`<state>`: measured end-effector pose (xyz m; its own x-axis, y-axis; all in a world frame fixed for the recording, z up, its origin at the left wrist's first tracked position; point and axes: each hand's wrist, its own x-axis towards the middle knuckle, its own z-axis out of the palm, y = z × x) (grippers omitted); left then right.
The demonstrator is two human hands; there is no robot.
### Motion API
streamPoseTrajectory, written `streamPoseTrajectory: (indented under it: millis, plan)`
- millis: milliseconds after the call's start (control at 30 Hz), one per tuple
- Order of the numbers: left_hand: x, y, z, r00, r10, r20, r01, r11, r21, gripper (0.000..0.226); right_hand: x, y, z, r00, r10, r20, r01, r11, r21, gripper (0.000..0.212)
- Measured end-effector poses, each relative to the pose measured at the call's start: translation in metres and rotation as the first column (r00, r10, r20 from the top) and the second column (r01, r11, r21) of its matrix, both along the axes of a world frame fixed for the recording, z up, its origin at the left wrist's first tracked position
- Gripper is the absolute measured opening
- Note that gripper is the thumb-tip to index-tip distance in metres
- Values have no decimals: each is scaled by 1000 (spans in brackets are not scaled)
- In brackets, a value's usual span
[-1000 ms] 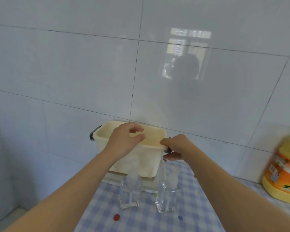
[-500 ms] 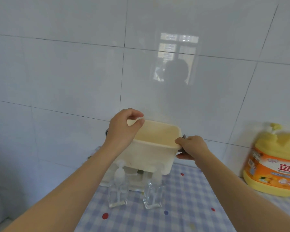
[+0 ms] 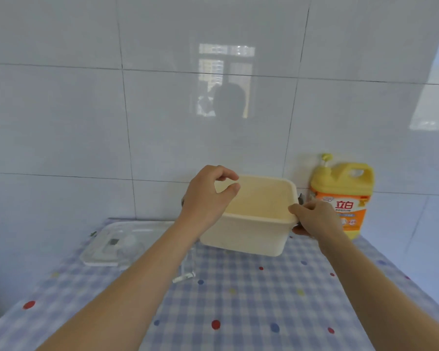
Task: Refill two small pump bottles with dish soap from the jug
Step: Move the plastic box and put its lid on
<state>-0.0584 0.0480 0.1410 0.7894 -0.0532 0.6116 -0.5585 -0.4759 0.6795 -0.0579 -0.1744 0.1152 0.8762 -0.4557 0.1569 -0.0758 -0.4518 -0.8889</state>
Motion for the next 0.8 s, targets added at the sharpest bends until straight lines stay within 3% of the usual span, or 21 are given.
streamPoseTrajectory:
  millis: [300, 433, 567, 700, 800]
  plan:
    - [-29, -59, -33, 1000, -18, -20, 20, 994, 106, 12, -34, -40, -20, 999, -40, -28, 41, 998, 52, 11]
    - [-28, -39, -37, 989, 143, 39, -148, 974, 169, 15, -39, -47, -23, 992, -73, -99, 66, 995, -72, 12]
    - [-16, 0, -43, 908, 418, 26, -384, 808, 446, 34, -40, -48, -30, 983, -108, -145, 83, 982, -171, 17]
    - [-8, 21, -42, 833, 540, -120, -365, 700, 614, 51, -36, -48, -27, 977, -107, -185, 79, 985, -150, 35]
    - [-5, 32, -39, 794, 598, -110, -370, 618, 693, 48, -32, -49, -19, 969, -77, -237, 45, 989, -140, 55]
